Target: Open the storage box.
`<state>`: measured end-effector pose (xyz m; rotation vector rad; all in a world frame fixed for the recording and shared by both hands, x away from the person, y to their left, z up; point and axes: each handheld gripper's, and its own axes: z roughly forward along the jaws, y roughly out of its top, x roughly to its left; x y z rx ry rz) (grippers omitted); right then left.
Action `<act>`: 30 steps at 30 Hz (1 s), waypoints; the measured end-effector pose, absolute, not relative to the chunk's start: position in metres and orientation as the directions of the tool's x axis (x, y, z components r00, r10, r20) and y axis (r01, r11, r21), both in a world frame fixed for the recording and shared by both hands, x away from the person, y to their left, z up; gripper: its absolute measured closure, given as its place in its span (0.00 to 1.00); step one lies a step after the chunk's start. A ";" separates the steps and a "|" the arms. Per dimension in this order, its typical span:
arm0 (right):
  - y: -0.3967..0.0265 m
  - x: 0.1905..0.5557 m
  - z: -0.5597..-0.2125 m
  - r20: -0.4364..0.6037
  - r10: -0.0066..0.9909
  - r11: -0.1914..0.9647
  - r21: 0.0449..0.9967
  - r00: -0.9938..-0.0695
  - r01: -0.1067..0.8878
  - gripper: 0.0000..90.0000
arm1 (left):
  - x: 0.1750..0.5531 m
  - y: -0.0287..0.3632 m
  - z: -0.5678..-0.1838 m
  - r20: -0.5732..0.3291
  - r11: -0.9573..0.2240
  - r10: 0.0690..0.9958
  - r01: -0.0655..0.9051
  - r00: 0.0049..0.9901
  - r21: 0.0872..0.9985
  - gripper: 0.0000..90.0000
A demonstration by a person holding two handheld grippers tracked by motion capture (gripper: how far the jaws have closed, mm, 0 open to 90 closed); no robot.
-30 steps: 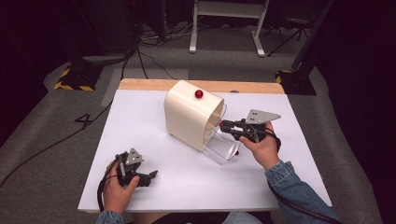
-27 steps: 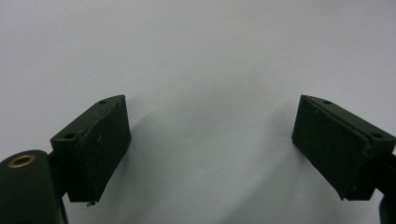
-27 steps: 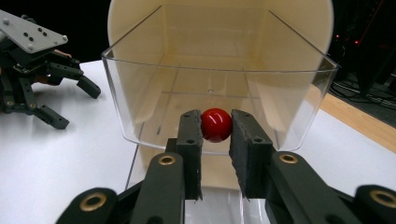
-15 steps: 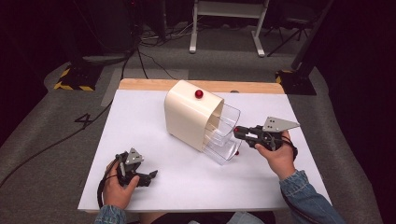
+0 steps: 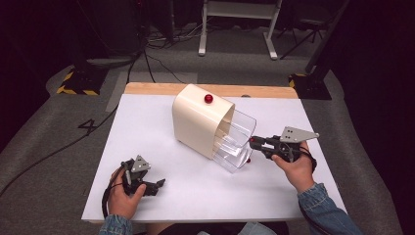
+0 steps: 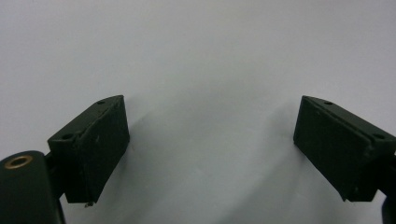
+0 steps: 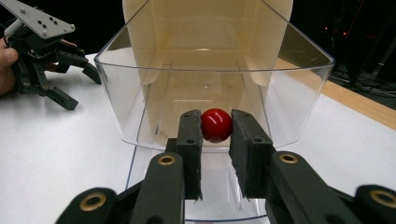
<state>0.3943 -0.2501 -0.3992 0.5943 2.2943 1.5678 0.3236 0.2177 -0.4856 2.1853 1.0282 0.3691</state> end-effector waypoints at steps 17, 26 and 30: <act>-0.269 0.392 -0.407 0.006 0.520 0.323 0.925 -0.854 0.202 0.63 | 0.323 0.217 -0.485 -0.028 -0.459 0.760 0.567 0.649 0.684 0.12; -0.300 0.381 -0.394 0.003 0.560 0.323 0.920 -0.828 0.222 0.55 | 0.323 0.218 -0.485 -0.028 -0.459 0.760 0.567 0.649 0.685 0.12; -0.318 0.374 -0.387 -0.007 0.580 0.340 0.911 -0.815 0.234 0.51 | 0.323 0.218 -0.485 -0.027 -0.457 0.762 0.567 0.647 0.686 0.12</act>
